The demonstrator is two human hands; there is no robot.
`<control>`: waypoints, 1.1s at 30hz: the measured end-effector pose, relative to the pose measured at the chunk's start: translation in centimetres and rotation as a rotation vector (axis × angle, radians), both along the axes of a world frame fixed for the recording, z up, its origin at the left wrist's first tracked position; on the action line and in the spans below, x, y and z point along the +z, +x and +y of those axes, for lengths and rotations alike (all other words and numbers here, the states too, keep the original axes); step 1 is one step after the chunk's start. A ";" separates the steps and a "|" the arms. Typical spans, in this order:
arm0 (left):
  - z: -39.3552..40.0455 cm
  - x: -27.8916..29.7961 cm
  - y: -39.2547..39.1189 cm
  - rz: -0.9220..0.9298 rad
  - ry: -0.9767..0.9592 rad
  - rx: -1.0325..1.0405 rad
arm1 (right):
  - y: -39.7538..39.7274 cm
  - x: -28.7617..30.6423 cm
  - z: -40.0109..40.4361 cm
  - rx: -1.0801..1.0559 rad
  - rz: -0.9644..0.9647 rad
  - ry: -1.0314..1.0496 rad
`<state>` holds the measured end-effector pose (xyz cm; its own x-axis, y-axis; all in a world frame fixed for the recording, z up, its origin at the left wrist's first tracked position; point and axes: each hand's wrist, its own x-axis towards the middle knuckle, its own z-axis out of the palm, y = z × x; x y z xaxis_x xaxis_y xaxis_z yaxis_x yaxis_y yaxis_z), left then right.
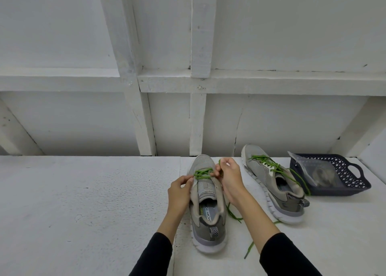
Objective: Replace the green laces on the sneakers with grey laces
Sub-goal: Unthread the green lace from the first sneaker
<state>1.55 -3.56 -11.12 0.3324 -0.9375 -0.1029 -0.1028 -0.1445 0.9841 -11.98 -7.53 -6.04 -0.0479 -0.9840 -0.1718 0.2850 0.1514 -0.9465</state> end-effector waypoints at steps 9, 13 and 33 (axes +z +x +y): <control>-0.1 0.1 0.0 -0.048 0.012 -0.001 | -1.3 1.6 -0.6 -0.167 0.485 -0.296; -0.1 0.3 -0.2 -0.033 0.026 -0.005 | -3.5 0.2 0.0 -0.170 1.185 -0.308; -0.1 1.3 -0.1 -0.088 0.034 -0.034 | -1.0 -1.8 3.0 -0.006 0.897 -0.139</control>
